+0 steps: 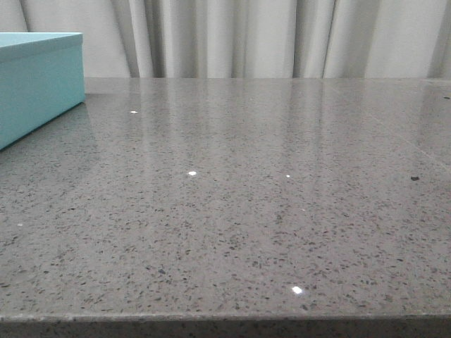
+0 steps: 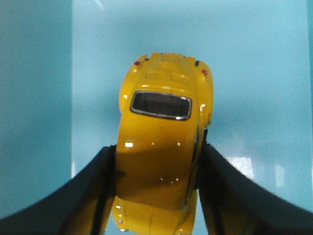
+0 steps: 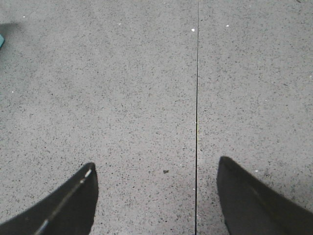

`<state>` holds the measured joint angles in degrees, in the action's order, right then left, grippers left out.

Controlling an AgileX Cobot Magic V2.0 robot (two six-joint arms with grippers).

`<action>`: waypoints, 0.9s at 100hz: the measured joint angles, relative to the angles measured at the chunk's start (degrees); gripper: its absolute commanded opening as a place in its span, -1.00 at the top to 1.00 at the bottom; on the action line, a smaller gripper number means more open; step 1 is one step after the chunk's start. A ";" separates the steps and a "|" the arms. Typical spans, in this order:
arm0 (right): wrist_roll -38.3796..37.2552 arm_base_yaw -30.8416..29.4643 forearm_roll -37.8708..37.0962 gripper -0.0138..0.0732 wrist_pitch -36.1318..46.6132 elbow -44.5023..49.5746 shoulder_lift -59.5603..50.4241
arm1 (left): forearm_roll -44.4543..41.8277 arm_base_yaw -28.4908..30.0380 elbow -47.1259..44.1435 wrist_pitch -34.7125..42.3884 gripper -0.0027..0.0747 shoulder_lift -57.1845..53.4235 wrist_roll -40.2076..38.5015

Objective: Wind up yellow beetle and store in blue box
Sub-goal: 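Lower the beetle into the blue box and open the left gripper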

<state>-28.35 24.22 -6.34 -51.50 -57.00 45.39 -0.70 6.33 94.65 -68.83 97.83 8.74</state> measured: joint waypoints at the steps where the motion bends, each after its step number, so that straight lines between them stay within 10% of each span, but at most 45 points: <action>1: 0.00 0.00 0.00 -0.51 0.00 0.00 0.00 | 0.05 0.00 -0.08 0.00 0.63 0.16 0.00; 30: 0.00 0.00 0.00 -0.51 0.00 0.00 0.00 | 0.70 0.00 -0.97 1.60 0.58 5.52 -1.37; 61: 0.00 0.00 0.00 -0.51 0.00 0.00 0.00 | 1.12 0.00 -0.97 1.95 -0.14 6.03 -1.34; 90: 0.00 0.00 0.00 -0.51 0.00 0.00 0.00 | 3.39 0.00 -0.97 2.15 -0.13 6.03 -1.34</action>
<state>-28.35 24.22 -6.34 -51.50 -57.00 45.39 2.70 6.33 93.68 -66.68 103.85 7.40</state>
